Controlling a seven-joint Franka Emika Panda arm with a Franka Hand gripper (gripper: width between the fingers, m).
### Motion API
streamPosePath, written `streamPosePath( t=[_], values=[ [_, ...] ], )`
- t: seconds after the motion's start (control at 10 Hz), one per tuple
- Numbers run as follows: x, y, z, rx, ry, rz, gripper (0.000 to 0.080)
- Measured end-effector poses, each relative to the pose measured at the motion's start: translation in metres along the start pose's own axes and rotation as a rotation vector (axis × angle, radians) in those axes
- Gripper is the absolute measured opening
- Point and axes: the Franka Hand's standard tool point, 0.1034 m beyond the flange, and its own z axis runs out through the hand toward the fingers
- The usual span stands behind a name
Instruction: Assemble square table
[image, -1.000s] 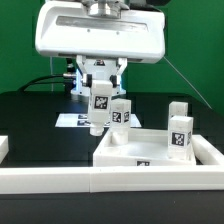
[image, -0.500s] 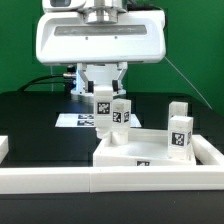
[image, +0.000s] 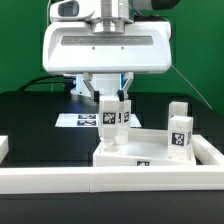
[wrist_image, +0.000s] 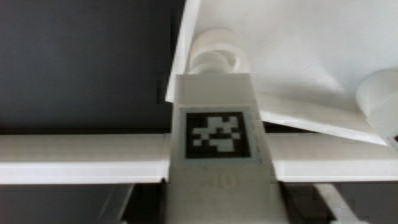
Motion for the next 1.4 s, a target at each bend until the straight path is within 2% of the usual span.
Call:
streamPosePath(
  t=[0.3, 0.4, 0.5, 1.4],
  values=[
    [-0.001, 0.001, 0.001, -0.002, 0.001, 0.0, 0.029],
    [-0.001, 0.0, 0.002, -0.007, 0.013, -0.003, 0.029],
    [0.001, -0.001, 0.003, -0.023, 0.053, -0.01, 0.029],
    [-0.004, -0.005, 0.013, -0.03, 0.06, -0.02, 0.029]
  ],
)
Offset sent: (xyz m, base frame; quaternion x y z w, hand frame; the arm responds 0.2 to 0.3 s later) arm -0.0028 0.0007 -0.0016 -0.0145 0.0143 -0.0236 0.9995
